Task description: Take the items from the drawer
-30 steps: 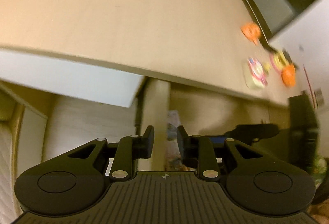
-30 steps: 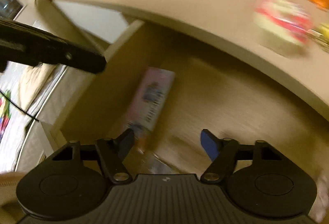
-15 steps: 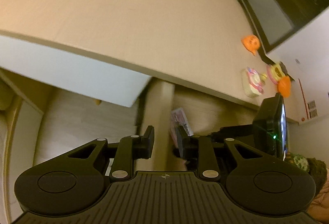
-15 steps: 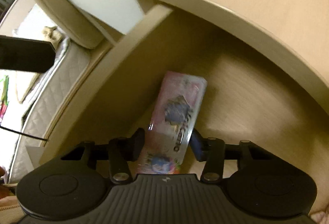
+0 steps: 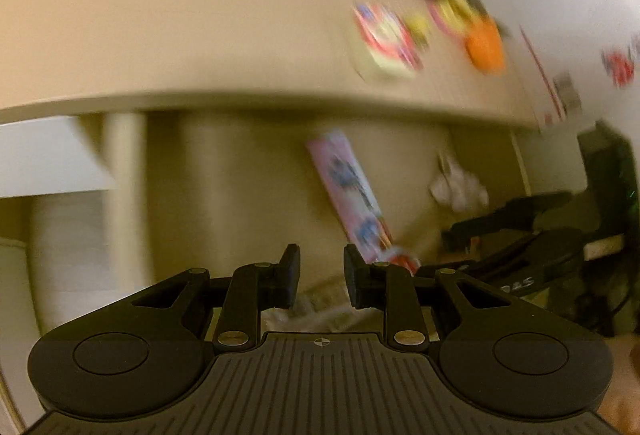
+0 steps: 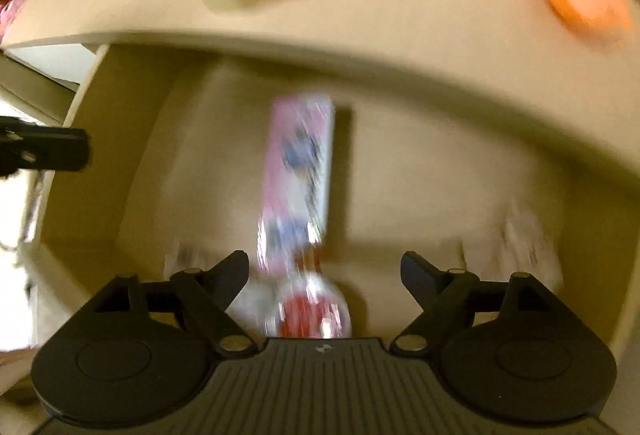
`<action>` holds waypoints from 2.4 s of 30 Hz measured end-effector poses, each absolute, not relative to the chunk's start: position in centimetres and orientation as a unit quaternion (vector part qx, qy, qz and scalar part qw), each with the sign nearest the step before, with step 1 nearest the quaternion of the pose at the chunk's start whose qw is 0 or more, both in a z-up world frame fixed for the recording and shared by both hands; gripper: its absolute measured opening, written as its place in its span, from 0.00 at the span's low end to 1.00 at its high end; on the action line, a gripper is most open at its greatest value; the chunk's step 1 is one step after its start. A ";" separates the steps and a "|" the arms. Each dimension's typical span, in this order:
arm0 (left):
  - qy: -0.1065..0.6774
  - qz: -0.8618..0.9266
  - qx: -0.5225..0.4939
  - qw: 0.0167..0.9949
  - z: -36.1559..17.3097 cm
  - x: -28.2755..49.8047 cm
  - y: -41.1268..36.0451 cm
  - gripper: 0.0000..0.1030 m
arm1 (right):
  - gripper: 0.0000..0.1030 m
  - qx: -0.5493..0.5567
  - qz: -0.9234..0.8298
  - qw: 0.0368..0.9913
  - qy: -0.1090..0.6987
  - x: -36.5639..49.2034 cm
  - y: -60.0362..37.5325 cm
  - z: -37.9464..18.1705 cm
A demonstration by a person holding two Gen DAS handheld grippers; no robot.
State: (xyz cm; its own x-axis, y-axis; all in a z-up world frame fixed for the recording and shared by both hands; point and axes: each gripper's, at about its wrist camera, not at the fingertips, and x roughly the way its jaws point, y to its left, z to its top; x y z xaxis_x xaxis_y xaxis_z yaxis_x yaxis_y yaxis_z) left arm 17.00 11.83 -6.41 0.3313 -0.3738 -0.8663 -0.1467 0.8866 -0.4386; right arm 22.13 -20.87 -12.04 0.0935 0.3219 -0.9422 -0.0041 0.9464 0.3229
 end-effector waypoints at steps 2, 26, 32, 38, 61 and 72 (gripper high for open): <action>0.586 -0.088 -0.210 0.777 -7.4 17.9 10.3 0.25 | 0.81 0.132 0.102 0.712 0.682 21.1 -21.8 -12.7; 0.685 -0.183 -0.134 0.692 -12.8 19.6 5.6 0.22 | 0.74 0.175 0.082 0.724 0.663 21.0 -21.3 -12.2; 0.690 -0.169 -0.123 0.693 -12.8 20.0 6.3 0.20 | 0.43 0.194 0.109 0.671 0.707 19.4 -17.7 -16.7; 0.681 -0.158 -0.130 0.703 -12.8 20.2 6.9 0.21 | 0.38 0.243 0.097 0.658 0.706 19.8 -17.8 -17.5; 0.492 0.020 -0.251 0.833 -10.2 21.4 8.3 0.20 | 0.60 0.109 -0.021 0.836 0.537 13.2 -19.5 -10.1; 0.519 -0.010 -0.234 0.822 -10.1 19.3 7.4 0.20 | 0.60 0.125 0.031 0.821 0.556 10.7 -18.2 -10.9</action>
